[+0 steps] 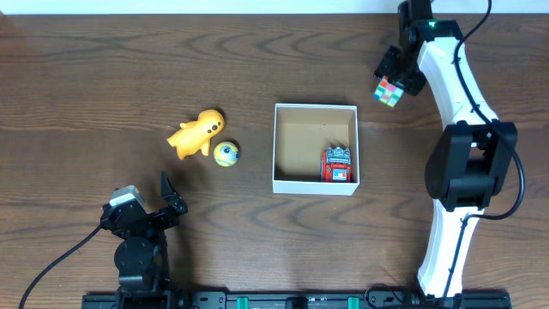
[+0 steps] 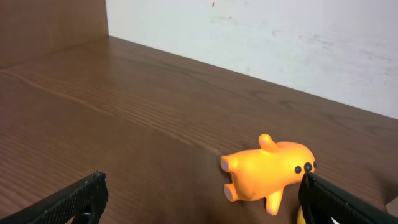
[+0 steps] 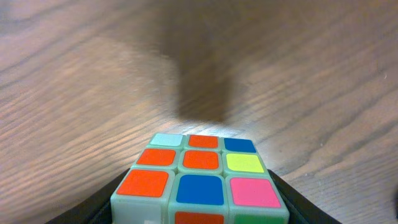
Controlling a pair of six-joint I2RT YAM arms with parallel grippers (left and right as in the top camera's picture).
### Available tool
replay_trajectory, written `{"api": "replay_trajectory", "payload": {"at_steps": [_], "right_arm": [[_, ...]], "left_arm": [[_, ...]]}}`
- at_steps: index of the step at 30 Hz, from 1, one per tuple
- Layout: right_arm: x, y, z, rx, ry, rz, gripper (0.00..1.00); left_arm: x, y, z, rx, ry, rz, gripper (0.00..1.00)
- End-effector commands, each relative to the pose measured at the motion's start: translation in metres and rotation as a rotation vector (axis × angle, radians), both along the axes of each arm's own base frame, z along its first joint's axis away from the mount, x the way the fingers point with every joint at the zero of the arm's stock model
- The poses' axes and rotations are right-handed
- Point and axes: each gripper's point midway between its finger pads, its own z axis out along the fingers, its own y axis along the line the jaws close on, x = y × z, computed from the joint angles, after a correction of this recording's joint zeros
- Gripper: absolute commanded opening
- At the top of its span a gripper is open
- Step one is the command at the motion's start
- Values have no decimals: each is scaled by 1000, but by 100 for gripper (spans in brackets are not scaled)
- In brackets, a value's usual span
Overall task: Pack container
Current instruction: 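Swing the held cube leftward toward the box with the right gripper, then lower the Rubik's cube into the box beside the car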
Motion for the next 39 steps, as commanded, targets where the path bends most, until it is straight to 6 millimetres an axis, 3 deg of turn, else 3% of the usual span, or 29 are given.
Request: {"api": "replay_trajectory", "payload": {"at_steps": [1,7,13,16,26,39], "right_arm": [[12,20,27,-32,-61,159,59],[14,55,67,-78,-119,386,61],[-6,91,104,-119,-142,588,63],[-17,105,113,-131,-143,661,63],[-48,144,113,-133,-90,785,59],[-108,150,100,-77,137,852,60]], "left_arm": [[0,-1,2,10,-5,-4,98],[0,-1,2,10,-5,-4,98],[0,-1,2,10,-5,-4,98],[0,-1,2,10,-5,-4,98],[0,-1,2,10,-5,-4,98],[0,-1,2,10,-5,-4,98]]}}
